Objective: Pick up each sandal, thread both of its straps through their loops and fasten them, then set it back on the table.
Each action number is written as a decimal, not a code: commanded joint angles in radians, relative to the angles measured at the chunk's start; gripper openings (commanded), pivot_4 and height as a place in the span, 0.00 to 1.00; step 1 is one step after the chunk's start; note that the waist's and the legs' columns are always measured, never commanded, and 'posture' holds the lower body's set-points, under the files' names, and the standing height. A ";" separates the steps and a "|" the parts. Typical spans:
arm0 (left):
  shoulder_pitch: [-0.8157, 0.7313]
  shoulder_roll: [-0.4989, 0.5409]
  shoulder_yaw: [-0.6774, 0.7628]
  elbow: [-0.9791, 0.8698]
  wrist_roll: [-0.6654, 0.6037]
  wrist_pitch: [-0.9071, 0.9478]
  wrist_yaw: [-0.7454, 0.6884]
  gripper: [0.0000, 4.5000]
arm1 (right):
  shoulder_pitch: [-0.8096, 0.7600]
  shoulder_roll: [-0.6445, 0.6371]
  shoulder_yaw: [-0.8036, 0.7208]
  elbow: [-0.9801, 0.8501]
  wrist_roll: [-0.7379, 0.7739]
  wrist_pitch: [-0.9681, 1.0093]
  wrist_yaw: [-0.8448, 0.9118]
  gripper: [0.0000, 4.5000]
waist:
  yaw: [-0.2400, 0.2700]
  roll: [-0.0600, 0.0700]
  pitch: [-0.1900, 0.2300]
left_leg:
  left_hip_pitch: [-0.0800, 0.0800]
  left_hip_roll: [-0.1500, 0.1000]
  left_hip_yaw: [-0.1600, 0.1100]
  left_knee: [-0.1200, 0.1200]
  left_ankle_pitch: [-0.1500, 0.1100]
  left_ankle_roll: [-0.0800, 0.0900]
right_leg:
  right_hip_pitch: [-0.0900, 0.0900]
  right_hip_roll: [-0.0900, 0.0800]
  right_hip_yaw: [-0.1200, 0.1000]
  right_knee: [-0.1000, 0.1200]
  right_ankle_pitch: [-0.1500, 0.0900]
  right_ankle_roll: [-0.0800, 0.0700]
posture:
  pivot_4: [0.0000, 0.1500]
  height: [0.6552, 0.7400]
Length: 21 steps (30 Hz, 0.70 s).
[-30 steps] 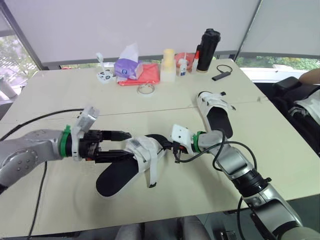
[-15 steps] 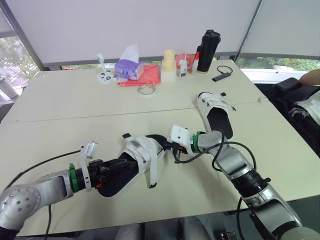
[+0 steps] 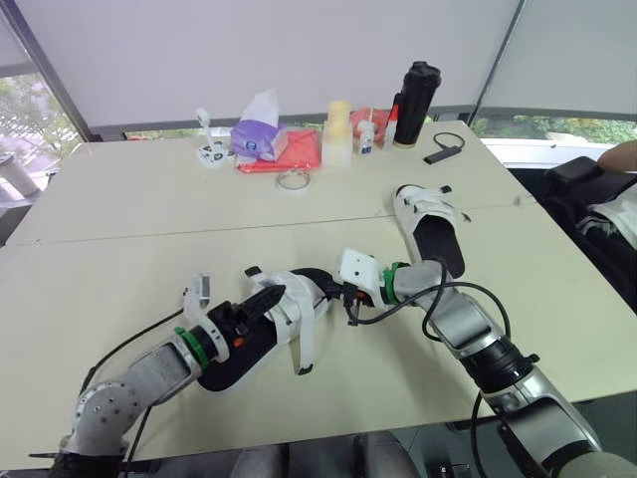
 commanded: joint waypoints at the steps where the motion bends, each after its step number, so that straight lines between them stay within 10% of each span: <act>1: -0.017 -0.029 0.024 0.016 -0.002 0.010 0.030 0.68 | 0.014 0.004 0.015 -0.028 -0.002 0.008 0.007 0.00 | 0.003 0.000 0.000 | 0.000 0.000 0.000 0.000 0.000 0.000 | 0.000 0.000 0.000 0.000 0.000 0.000 | 1.00 1.00; 7: -0.031 -0.063 0.037 0.021 0.004 0.025 0.044 0.01 | 0.018 0.005 0.013 -0.034 -0.005 0.013 0.006 0.00 | 0.010 0.000 0.000 | 0.000 0.000 0.000 0.000 0.000 0.000 | 0.000 0.000 0.000 -0.001 0.000 0.000 | 1.00 1.00; 16: -0.290 0.093 0.002 0.256 -0.026 0.331 -0.224 0.01 | 0.022 -0.030 0.018 -0.076 -0.026 -0.002 0.021 0.00 | 0.014 -0.001 0.000 | -0.002 -0.001 0.000 0.000 0.000 0.000 | -0.001 0.000 -0.002 -0.002 0.000 0.000 | 1.00 1.00; 21: -0.487 0.209 -0.105 0.467 0.209 0.469 -0.591 0.01 | 0.028 -0.062 0.029 -0.108 -0.029 -0.030 0.054 0.00 | 0.008 -0.001 0.000 | -0.009 -0.001 0.000 -0.002 0.000 0.000 | -0.008 0.001 -0.002 -0.004 0.000 0.001 | 1.00 1.00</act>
